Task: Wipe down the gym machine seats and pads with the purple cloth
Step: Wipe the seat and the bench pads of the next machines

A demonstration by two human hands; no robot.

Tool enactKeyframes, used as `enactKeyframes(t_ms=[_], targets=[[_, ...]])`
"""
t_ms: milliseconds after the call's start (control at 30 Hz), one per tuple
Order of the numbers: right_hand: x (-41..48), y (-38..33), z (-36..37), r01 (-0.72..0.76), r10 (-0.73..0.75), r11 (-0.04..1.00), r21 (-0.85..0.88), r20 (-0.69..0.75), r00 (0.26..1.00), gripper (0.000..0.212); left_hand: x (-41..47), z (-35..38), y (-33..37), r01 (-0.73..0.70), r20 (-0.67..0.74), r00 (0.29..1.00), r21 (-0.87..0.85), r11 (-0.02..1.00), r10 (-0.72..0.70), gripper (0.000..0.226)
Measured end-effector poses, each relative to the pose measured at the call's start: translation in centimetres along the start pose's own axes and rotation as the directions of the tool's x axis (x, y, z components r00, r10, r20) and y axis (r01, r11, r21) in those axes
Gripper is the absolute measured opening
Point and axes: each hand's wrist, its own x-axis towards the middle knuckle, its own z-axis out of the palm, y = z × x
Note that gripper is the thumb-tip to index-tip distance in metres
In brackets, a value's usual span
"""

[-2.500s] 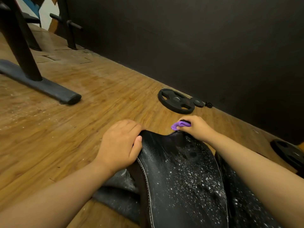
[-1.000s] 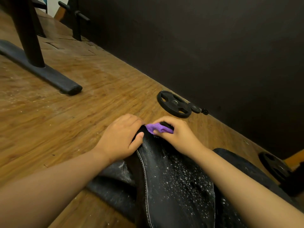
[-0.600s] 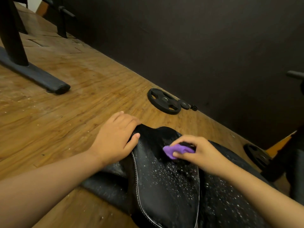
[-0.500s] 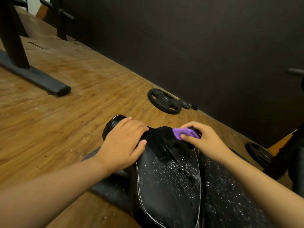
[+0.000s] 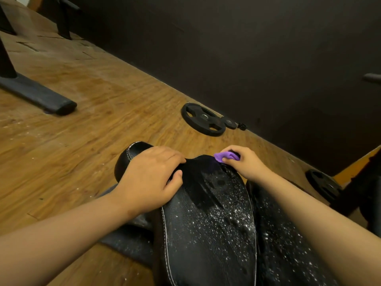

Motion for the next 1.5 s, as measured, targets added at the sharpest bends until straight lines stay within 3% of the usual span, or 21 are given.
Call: enactKeyframes(t_ms=[233,333,500,600,833,1000,1133,1500], targets=[[-6.3,0.1,-1.7,0.118,-0.116,0.993,-0.024,0.095,0.989,0.018,0.0,0.3,-0.1,0.023,-0.037,0.999,0.001,1.000,-0.023,0.041],[-3.5,1.4,-1.6,0.057,-0.054,0.992,-0.113,0.034,0.998,0.016,0.0,0.3,0.0,0.033,-0.038,0.999,0.006,0.999,-0.033,0.042],[0.0,3.3,-0.1,-0.118,0.112,0.986,-0.114,-0.059,0.992,0.010,-0.1,0.1,0.2,0.051,-0.052,0.997,0.006,0.999,-0.050,0.042],[-2.8,2.6,-0.9,-0.051,0.045,0.992,-0.115,-0.057,0.997,0.010,-0.1,0.2,0.2,0.048,-0.061,0.997,0.001,0.999,-0.048,0.042],[-9.4,0.9,-2.7,0.102,-0.084,0.985,-0.140,0.134,0.987,0.010,-0.2,0.1,0.4,0.048,-0.053,0.997,0.008,0.999,-0.048,0.043],[-4.3,1.9,-1.9,-0.015,0.021,0.977,-0.214,0.027,0.999,0.006,-0.1,0.1,0.4,0.043,-0.040,0.998,0.014,0.999,-0.042,0.042],[-1.5,3.1,-1.3,-0.122,0.121,0.985,-0.120,-0.011,0.993,0.008,0.0,0.1,0.1,0.035,-0.025,0.999,0.022,0.999,-0.034,0.041],[-7.8,1.9,-1.1,-0.087,0.076,0.989,-0.120,-0.088,0.993,0.012,-0.4,0.0,1.0,0.073,0.026,0.997,0.067,0.995,-0.074,0.046]])
